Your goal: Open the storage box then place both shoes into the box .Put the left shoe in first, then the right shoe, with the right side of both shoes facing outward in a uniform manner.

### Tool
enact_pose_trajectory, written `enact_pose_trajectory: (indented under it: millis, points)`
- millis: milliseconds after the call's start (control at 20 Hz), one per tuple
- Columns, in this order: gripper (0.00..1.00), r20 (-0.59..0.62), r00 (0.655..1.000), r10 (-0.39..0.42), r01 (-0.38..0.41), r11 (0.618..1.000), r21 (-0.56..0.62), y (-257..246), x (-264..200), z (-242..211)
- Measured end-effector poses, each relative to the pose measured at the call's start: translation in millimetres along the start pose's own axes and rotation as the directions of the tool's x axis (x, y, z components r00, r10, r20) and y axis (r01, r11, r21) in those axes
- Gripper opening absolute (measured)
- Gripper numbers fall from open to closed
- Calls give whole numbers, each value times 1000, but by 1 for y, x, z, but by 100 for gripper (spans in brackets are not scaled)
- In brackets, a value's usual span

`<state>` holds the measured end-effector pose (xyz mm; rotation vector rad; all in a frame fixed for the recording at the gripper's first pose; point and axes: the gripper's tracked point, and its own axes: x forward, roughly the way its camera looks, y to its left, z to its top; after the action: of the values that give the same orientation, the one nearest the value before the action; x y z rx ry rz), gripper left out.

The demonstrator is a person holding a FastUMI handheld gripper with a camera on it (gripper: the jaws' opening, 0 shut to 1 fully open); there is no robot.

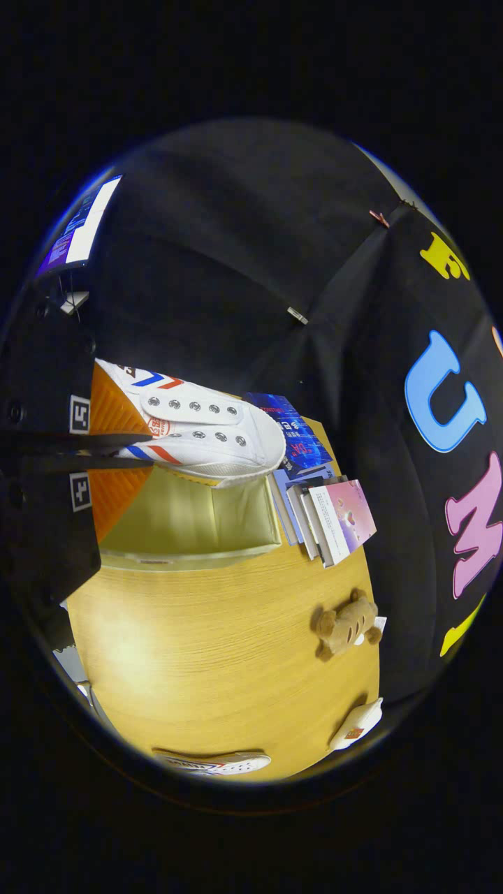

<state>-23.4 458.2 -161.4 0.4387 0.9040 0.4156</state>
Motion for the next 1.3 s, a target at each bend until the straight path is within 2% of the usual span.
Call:
enact_pose_trajectory:
  millis: [400,500,700,1000,1300]
  points:
    - [5,-83,991,-100,95,994,-63,-1,52,-35]
    - [23,-73,997,-41,40,999,-20,17,61,-33]
    - [97,0,1000,-14,14,997,-73,21,47,-8]
    - [98,142,990,-2,24,988,-155,2,-12,39]
    - [99,271,955,-116,164,974,-159,-100,-90,80]
